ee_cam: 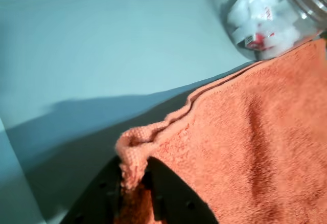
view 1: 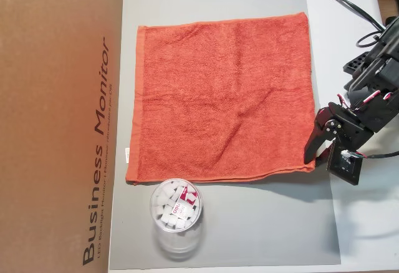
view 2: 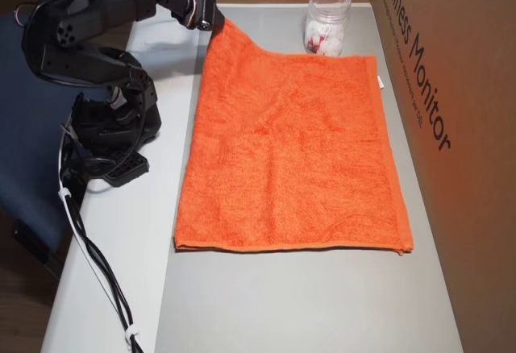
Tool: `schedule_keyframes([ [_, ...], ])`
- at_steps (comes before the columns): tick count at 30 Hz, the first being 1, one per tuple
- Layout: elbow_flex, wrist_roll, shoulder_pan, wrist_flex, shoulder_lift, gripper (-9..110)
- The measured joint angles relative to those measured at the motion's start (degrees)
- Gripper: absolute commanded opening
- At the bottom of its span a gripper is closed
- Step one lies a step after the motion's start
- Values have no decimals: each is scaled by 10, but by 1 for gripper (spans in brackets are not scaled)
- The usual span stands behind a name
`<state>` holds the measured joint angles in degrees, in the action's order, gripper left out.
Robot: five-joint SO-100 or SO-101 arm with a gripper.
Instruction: Fold the blanket.
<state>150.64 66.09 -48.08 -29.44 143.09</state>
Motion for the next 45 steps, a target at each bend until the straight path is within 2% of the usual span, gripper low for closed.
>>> schedule_keyframes([
  [8, 0, 2, 27, 0, 49, 0],
  [15, -5, 8, 144, 0, 73, 0],
  [27, -59, 8, 238, 0, 73, 0],
  [45, -129, 3, 438, 0, 73, 0],
])
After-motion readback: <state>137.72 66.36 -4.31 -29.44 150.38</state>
